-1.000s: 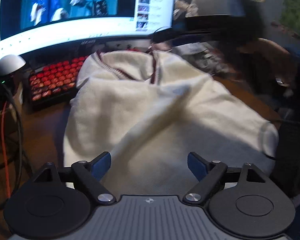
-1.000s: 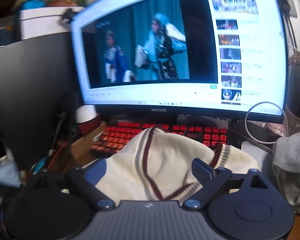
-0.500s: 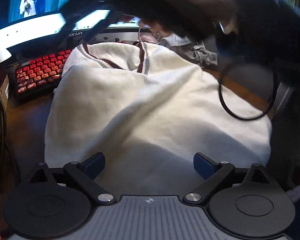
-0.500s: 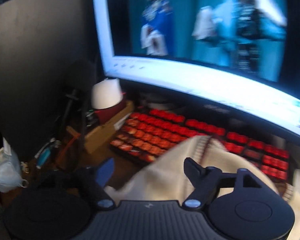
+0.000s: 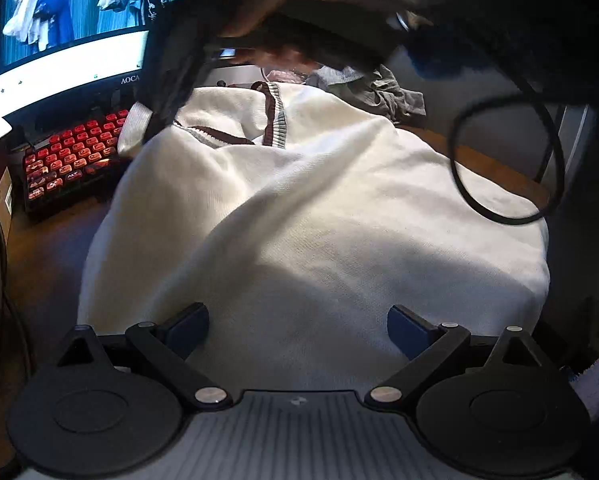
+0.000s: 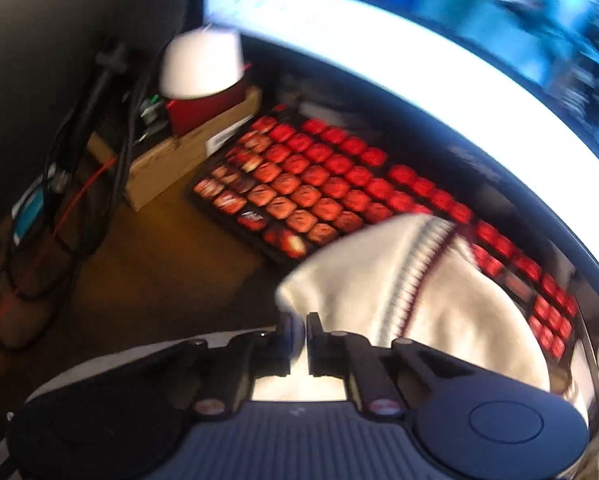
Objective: Fold clothes
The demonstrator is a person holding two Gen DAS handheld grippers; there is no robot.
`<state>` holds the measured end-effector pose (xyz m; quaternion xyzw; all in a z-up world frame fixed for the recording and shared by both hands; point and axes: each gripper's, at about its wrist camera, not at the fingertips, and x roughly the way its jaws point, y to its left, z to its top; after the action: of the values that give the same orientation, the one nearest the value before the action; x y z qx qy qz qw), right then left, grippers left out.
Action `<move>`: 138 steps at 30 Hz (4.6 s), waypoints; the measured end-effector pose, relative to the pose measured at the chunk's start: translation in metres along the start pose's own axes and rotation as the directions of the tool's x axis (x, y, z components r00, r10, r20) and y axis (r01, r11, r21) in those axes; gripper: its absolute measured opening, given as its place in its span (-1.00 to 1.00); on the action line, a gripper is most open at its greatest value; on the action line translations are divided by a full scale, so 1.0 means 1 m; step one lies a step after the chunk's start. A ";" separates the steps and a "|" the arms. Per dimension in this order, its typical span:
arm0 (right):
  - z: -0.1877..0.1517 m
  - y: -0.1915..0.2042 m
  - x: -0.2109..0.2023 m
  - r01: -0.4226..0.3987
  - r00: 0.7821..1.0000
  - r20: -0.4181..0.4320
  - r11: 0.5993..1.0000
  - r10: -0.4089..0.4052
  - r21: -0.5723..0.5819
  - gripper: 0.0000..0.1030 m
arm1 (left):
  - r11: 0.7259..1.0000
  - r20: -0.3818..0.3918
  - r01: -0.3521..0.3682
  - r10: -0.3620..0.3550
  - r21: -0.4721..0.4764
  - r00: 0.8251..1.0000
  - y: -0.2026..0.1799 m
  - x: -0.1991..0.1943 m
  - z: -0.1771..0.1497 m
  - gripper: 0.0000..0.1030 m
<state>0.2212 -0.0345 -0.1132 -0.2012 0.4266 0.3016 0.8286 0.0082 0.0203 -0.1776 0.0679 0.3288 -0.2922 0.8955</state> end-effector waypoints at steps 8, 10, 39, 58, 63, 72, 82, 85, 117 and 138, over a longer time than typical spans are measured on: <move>-0.091 -0.073 -0.025 -0.224 0.951 0.294 0.870 0.096 0.440 -0.93 | 0.997 0.000 0.052 -0.052 -0.066 0.999 0.006 -0.002 0.005 0.87; -0.112 -0.086 -0.022 -0.292 0.930 0.352 0.803 0.111 0.520 -0.93 | 0.988 0.009 0.096 -0.096 -0.123 0.995 0.014 -0.007 0.010 0.71; -0.177 -0.121 0.002 -0.597 0.760 0.622 0.583 0.189 0.551 -0.92 | 0.958 0.039 -0.196 0.192 0.207 0.981 0.089 0.111 0.132 -0.29; -0.165 -0.131 -0.037 -0.640 0.734 0.655 0.509 0.181 0.576 -0.33 | 0.893 0.132 -0.327 0.301 0.309 0.945 0.093 0.086 0.142 -0.90; -0.120 -0.147 -0.047 -0.602 0.747 0.643 0.584 0.169 0.545 -0.02 | 0.877 0.136 -0.348 0.321 0.331 0.937 0.103 0.081 0.148 -0.90; -0.052 -0.168 0.019 -0.652 0.732 0.606 0.579 0.311 0.490 -0.28 | 0.911 0.074 -0.348 0.340 0.223 0.938 0.148 0.092 0.165 -0.90; -0.046 -0.176 0.017 -0.545 0.770 0.623 0.651 0.138 0.529 -0.82 | 0.901 0.036 -0.428 0.427 0.074 0.904 0.175 0.095 0.167 -0.80; -0.044 -0.172 0.017 -0.464 0.808 0.582 0.709 0.094 0.530 -0.77 | 0.911 0.023 -0.404 0.403 0.085 0.915 0.171 0.089 0.163 -0.76; -0.058 -0.136 0.020 -0.514 0.794 0.576 0.721 0.196 0.464 -0.95 | 0.872 0.059 -0.400 0.401 0.282 0.914 0.128 0.066 0.128 -0.37; -0.084 -0.159 0.024 -0.684 0.688 0.672 0.556 0.276 0.472 -0.95 | 0.972 0.103 -0.233 0.231 0.009 0.968 0.158 0.113 0.168 -0.83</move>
<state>0.2896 -0.1939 -0.1677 0.3457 0.3024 0.3850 0.8005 0.2594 0.0435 -0.1295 0.1002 0.2696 -0.1920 0.9383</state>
